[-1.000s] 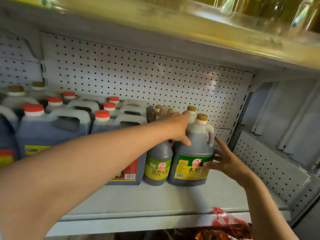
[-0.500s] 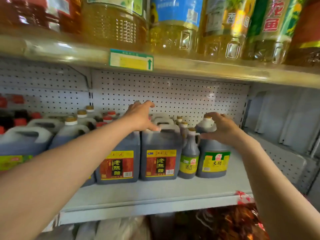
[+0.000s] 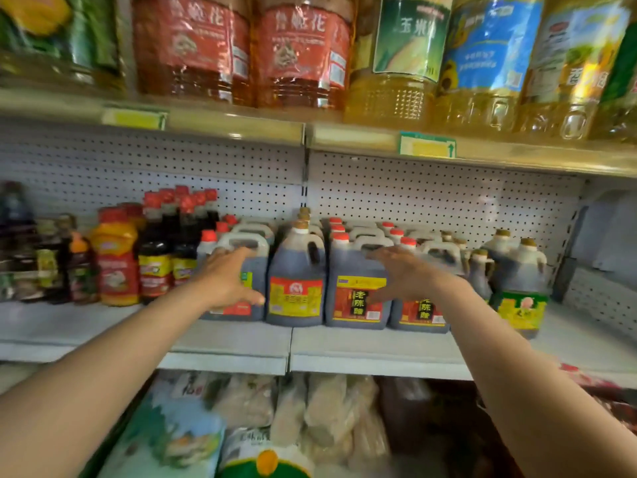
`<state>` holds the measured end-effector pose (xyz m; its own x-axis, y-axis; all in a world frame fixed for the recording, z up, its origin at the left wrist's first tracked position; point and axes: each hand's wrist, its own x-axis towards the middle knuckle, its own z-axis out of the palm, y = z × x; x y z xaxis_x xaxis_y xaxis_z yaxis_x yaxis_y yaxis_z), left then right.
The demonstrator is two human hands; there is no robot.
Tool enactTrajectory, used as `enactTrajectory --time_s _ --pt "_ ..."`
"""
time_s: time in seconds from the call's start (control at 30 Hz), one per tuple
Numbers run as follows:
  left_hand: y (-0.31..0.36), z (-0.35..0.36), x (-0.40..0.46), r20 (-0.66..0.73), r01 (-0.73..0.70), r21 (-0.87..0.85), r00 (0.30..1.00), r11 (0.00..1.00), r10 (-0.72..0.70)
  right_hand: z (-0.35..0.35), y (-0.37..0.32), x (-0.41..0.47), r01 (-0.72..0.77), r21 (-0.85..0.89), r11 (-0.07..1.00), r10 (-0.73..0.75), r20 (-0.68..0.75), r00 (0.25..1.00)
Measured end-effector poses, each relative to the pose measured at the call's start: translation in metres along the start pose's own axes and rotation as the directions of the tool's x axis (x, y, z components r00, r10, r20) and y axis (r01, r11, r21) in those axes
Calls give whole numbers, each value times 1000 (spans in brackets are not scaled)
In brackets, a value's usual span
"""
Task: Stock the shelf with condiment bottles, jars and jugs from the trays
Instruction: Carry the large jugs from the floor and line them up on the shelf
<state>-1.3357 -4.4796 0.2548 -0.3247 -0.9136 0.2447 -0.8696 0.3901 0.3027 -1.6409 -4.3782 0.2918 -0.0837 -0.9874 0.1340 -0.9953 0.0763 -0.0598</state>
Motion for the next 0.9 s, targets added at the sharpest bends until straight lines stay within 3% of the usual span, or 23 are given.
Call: enactTrajectory --time_s 0.23,0.47,0.9 --pt "-105 -26 -71 23 160 -26 987 987 -159 28 -111 18 155 69 986 -157 32 987" --pt "-172 -48 -96 -14 239 -88 970 967 -241 39 -182 53 261 79 962 -264 42 963" --pt "-293 -87 -32 -5 286 -67 958 956 -287 62 -289 168 355 46 934 -347 -125 930"
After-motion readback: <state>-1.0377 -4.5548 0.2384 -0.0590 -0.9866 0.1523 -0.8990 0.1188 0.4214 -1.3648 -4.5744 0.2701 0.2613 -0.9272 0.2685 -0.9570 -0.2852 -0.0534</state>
